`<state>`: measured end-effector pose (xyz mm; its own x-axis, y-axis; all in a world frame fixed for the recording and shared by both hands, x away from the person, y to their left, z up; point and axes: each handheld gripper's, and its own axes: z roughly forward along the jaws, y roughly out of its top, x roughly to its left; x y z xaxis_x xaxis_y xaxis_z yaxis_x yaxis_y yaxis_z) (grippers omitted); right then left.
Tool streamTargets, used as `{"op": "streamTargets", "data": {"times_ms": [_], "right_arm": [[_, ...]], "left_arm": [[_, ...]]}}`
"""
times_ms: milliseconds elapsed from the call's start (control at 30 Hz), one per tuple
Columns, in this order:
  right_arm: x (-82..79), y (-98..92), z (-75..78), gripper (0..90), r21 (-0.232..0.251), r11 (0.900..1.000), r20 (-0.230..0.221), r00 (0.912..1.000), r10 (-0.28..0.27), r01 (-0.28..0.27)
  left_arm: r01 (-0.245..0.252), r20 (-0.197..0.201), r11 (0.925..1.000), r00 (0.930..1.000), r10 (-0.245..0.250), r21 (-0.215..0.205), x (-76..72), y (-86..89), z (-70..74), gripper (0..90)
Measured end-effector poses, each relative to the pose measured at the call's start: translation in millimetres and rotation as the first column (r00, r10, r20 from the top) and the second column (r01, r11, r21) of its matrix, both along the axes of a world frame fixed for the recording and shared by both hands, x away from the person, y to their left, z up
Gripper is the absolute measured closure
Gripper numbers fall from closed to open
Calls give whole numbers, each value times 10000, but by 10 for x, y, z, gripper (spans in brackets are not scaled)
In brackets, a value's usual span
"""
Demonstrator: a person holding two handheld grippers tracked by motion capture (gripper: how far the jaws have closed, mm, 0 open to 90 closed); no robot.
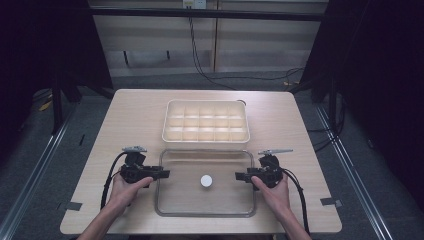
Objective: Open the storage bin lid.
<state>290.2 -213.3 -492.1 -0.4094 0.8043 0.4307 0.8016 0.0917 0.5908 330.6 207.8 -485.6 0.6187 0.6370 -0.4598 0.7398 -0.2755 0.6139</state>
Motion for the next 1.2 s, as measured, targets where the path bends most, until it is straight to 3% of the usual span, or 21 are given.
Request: {"op": "streamTargets", "data": {"times_ms": [300,400,600,933,967,1033,1100,1200], "right_arm": [[22,27,-33,296,-377,9992,37,9999,-110,111],[28,6,-21,289,-825,9961,139,9995,-299,310],[41,-59,-28,255,-510,9976,52,9989,-469,471],[42,-66,-26,294,-563,9976,51,9991,-411,413],[40,-65,-25,295,-571,9975,48,9991,-412,414],[31,-66,-13,308,-722,9960,40,9986,-534,535],[29,-78,-4,308,-539,9973,151,9987,-491,498],[21,-91,20,307,-196,9989,338,9985,-425,432]], "left_arm": [[88,-21,9993,10000,-87,354,51,2,-59,556],[34,107,9972,9999,-42,741,38,-11,-65,563],[-68,-1,9963,10000,69,853,46,10,-94,565],[80,106,9935,9999,-93,1138,-11,16,-71,550],[92,186,9925,9998,-116,1222,-17,21,-69,547],[-124,661,9827,9978,2,1848,-39,25,-40,547],[-167,487,9896,9988,98,1430,-34,45,-38,495],[-174,514,9888,9986,99,1480,-34,54,-35,491]]}}
